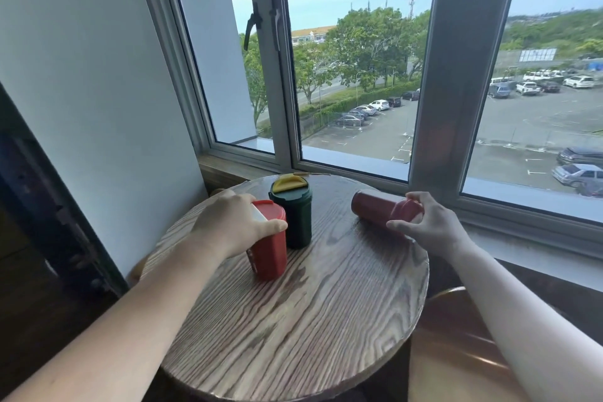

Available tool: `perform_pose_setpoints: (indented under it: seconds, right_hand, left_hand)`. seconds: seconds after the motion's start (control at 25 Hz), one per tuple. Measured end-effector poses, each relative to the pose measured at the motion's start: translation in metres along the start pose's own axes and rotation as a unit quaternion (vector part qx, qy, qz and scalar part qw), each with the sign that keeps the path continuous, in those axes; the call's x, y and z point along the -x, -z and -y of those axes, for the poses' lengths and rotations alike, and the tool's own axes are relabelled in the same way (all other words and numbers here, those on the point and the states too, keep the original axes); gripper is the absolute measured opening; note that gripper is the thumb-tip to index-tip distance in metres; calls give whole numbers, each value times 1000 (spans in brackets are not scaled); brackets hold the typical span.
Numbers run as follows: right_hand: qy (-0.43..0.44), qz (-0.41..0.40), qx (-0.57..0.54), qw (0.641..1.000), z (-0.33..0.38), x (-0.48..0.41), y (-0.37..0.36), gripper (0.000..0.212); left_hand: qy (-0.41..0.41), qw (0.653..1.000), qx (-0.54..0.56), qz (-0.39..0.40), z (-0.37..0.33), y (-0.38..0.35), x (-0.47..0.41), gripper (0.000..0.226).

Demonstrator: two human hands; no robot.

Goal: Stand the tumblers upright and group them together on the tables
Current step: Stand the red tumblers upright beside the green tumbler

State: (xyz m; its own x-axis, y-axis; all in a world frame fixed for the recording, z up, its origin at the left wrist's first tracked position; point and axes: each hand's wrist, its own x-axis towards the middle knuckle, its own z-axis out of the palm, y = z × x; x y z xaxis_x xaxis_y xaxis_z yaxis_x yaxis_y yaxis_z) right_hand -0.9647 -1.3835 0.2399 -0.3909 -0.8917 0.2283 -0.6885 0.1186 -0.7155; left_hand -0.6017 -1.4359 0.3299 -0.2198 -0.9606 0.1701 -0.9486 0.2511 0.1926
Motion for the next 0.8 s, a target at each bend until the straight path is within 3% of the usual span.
perform_pose_setpoints:
  seconds: [0.2, 0.36, 0.56, 0.8]
  right_hand:
    - [-15, -8, -8, 1000, 1, 5, -1, 95]
    - [31, -36, 8, 999, 31, 15, 13, 79]
    - [146, 61, 103, 982, 115, 27, 25, 71]
    - [162, 89, 236, 954, 167, 41, -22, 64]
  left_hand:
    - [-2, 1000, -8, 22, 3, 1, 0, 108]
    - [-17, 998, 0, 52, 8, 2, 1, 99]
    - [-35, 997, 10, 67, 16, 4, 1, 100]
    - [-51, 996, 20, 71, 21, 3, 2, 95]
